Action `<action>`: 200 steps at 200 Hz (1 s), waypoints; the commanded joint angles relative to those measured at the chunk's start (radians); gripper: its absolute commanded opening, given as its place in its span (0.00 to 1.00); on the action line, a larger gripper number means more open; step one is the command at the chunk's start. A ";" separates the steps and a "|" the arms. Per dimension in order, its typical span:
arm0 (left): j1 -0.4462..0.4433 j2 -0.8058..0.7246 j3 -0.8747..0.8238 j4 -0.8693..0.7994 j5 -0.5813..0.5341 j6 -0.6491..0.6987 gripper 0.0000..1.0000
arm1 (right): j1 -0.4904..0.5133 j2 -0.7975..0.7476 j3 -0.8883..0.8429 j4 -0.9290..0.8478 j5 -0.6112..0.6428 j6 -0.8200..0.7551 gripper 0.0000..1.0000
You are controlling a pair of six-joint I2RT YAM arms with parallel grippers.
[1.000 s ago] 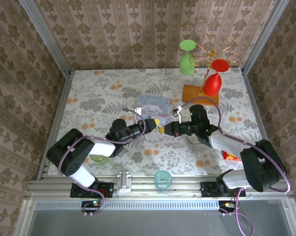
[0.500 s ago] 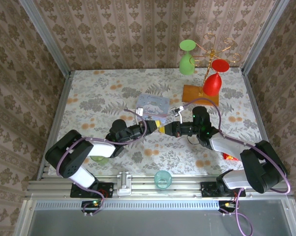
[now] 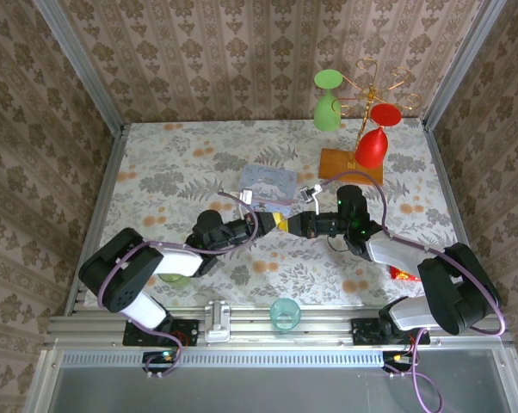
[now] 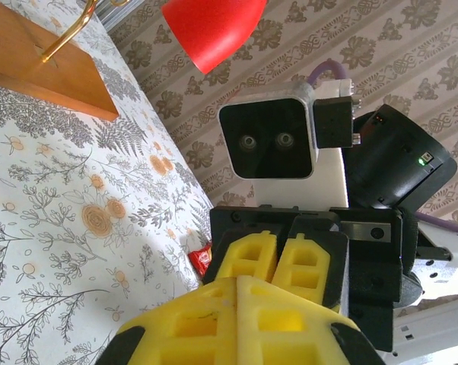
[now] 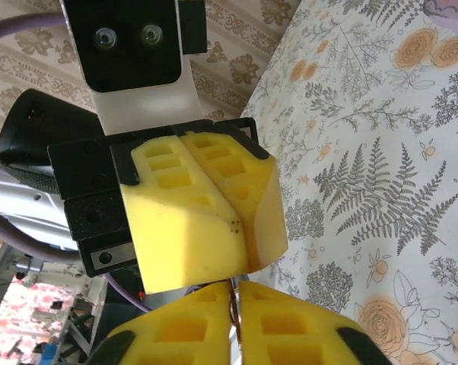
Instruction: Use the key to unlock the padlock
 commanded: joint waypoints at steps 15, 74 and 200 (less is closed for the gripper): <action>0.003 -0.043 0.000 0.014 -0.031 -0.020 0.00 | -0.012 0.004 -0.031 0.183 0.076 0.085 0.41; -0.016 -0.127 -0.020 -0.008 -0.285 -0.066 0.00 | 0.061 -0.053 -0.109 0.384 0.244 0.162 0.47; -0.065 -0.175 0.039 -0.018 -0.407 -0.074 0.00 | 0.172 -0.005 -0.129 0.722 0.460 0.303 0.47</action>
